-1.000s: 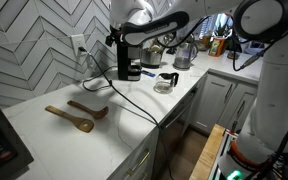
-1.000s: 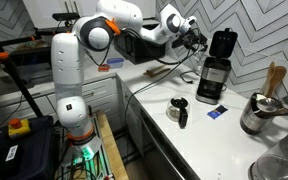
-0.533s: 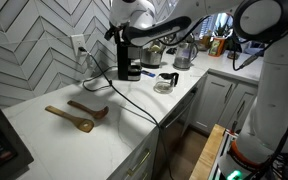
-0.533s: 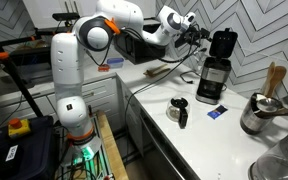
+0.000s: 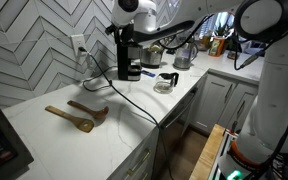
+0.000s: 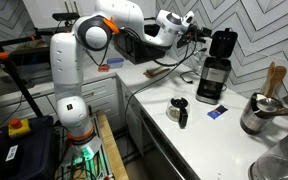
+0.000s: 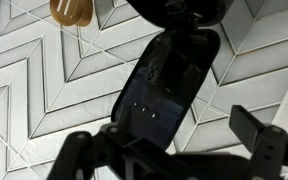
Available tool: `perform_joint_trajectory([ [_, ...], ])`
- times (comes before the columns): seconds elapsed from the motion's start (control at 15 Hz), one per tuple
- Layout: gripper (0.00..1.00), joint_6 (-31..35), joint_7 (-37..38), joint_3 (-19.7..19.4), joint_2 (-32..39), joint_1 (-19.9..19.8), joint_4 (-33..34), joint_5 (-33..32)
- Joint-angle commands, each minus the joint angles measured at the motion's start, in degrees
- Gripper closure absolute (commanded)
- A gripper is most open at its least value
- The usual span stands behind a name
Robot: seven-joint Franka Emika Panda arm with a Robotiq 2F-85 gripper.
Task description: Close the opened top lid of the coffee maker, remove the plate that is in the coffee maker rack and put it on top of the coffee maker
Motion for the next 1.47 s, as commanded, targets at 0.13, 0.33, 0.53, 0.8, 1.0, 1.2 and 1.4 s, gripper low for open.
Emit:
perform_joint_trajectory([
  [0.13, 0.00, 2.7, 7.8, -1.4, 0.4, -0.7, 0.0, -4.4],
  [0.33, 0.00, 2.9, 9.4, -1.7, 0.5, -1.1, -0.3, -4.2],
  [0.53, 0.00, 3.2, 11.2, -1.9, 0.7, -1.4, -0.3, -4.2],
  [0.8, 0.00, 4.1, 12.9, -2.3, 0.8, -1.6, -0.4, -4.3],
  [1.0, 0.00, 4.7, 14.0, -2.6, 0.6, -1.9, -0.6, -4.3],
  [1.2, 0.00, 3.2, 14.6, -2.9, 0.0, -1.8, -1.1, -4.4],
  [1.4, 0.00, 1.8, 15.8, -3.1, -0.7, -1.4, -1.9, -4.2],
])
